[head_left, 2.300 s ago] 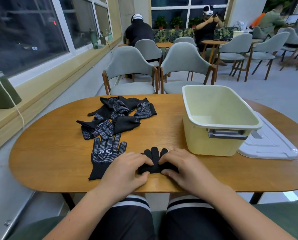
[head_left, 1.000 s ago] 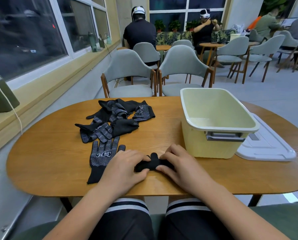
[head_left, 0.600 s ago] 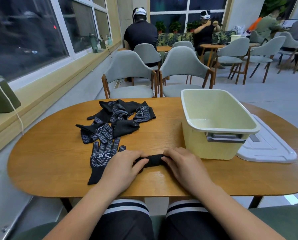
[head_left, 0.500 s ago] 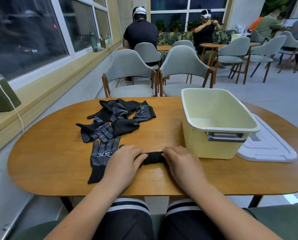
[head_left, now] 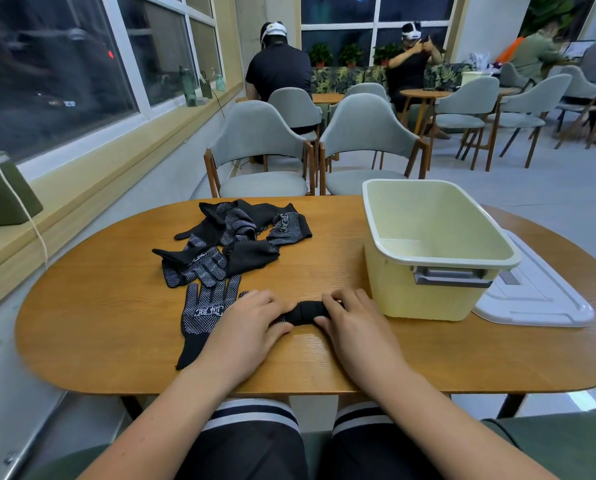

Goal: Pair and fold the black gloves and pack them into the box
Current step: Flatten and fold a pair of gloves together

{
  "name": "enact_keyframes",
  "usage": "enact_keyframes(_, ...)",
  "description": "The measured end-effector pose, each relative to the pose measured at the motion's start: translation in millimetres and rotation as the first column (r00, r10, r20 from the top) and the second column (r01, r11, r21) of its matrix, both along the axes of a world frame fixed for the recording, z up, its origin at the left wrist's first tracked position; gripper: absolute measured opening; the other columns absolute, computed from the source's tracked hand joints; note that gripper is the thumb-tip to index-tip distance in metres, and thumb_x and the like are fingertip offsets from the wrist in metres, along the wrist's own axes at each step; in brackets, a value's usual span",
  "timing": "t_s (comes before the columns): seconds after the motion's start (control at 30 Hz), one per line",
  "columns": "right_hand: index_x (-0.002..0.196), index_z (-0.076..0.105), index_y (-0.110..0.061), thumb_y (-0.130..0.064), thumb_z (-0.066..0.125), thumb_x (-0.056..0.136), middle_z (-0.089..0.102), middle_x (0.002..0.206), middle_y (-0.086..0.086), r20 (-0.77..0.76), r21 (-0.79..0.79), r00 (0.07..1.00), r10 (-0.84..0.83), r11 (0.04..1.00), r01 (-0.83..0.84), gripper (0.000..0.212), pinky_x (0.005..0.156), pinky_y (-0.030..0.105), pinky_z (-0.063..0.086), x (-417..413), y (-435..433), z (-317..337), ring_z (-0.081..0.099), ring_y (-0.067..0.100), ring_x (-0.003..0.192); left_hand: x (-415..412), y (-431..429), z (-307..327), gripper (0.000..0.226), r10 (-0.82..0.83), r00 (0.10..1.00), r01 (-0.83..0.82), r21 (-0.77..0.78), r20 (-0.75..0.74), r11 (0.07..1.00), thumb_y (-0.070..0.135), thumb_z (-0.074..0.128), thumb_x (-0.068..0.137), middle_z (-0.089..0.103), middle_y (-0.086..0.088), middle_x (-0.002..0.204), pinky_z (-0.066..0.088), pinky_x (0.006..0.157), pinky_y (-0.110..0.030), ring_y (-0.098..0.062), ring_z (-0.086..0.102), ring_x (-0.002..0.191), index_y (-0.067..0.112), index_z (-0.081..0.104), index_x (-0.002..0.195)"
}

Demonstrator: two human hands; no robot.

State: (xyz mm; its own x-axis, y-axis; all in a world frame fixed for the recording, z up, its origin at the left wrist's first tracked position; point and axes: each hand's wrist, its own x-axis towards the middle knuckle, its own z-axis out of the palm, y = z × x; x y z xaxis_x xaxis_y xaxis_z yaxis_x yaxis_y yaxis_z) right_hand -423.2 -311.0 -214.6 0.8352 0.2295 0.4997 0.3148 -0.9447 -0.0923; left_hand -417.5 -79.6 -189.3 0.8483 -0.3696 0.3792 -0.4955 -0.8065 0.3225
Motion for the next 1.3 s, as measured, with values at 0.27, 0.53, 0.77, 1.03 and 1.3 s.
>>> enact_keyframes(0.27,0.105,0.075,-0.018,-0.043,0.064,0.097,0.070,0.087,0.000,0.070,-0.013,0.996,0.047,0.999,-0.046,0.029,0.066,0.033,0.048,6.6,-3.6,2.8,0.062,0.023,0.083,7.5,-4.4,5.8,0.041,0.033,0.999,-0.033,-0.013,-0.019,0.999,0.037,0.077,0.096,0.075,0.014,0.124,0.050,0.103,-0.035,-0.012,0.060,0.116,0.027,0.074,0.135)
enact_keyframes(0.53,0.122,0.074,-0.028,-0.042,0.071,0.096,0.071,0.091,-0.002,-0.042,0.075,0.992,0.117,0.991,-0.113,0.030,0.066,0.035,0.052,8.7,-5.9,7.5,0.060,0.023,0.088,12.1,-7.5,7.1,0.045,0.068,0.997,-0.069,-0.024,-0.048,0.997,0.048,0.077,0.094,0.075,0.011,0.119,0.048,0.103,-0.035,-0.012,0.059,0.117,0.035,0.072,0.137)
enact_keyframes(0.77,0.124,0.074,-0.030,-0.045,0.071,0.098,0.069,0.094,-0.003,-0.107,0.119,0.985,0.134,0.985,-0.122,0.030,0.073,0.038,0.053,12.3,-2.4,18.8,0.058,0.022,0.093,16.2,-9.8,8.3,0.042,0.019,1.000,-0.019,-0.002,0.011,1.000,0.045,0.077,0.095,0.077,0.012,0.116,0.051,0.098,-0.035,-0.013,0.061,0.110,0.034,0.073,0.135)
enact_keyframes(1.03,0.113,0.073,-0.025,-0.041,0.077,0.095,0.064,0.087,0.000,-0.005,0.063,0.987,0.162,0.985,-0.161,0.025,0.066,0.040,0.052,9.4,3.4,54.1,0.059,0.028,0.089,15.5,0.0,46.7,0.041,-0.037,0.997,0.040,-0.041,0.066,0.998,0.038,0.085,0.089,0.079,0.012,0.108,0.056,0.089,-0.037,-0.013,0.065,0.100,0.037,0.077,0.129)
enact_keyframes(1.3,0.120,0.075,-0.029,-0.041,0.073,0.099,0.065,0.088,0.000,0.163,0.030,0.977,0.136,0.989,-0.142,0.025,0.065,0.035,0.034,3.8,-3.8,147.7,0.057,0.026,0.090,15.5,-7.6,142.1,0.040,-0.070,0.983,0.079,-0.042,0.172,0.996,0.037,0.088,0.087,0.073,0.023,0.101,0.050,0.086,-0.032,-0.003,0.062,0.095,0.039,0.078,0.126)
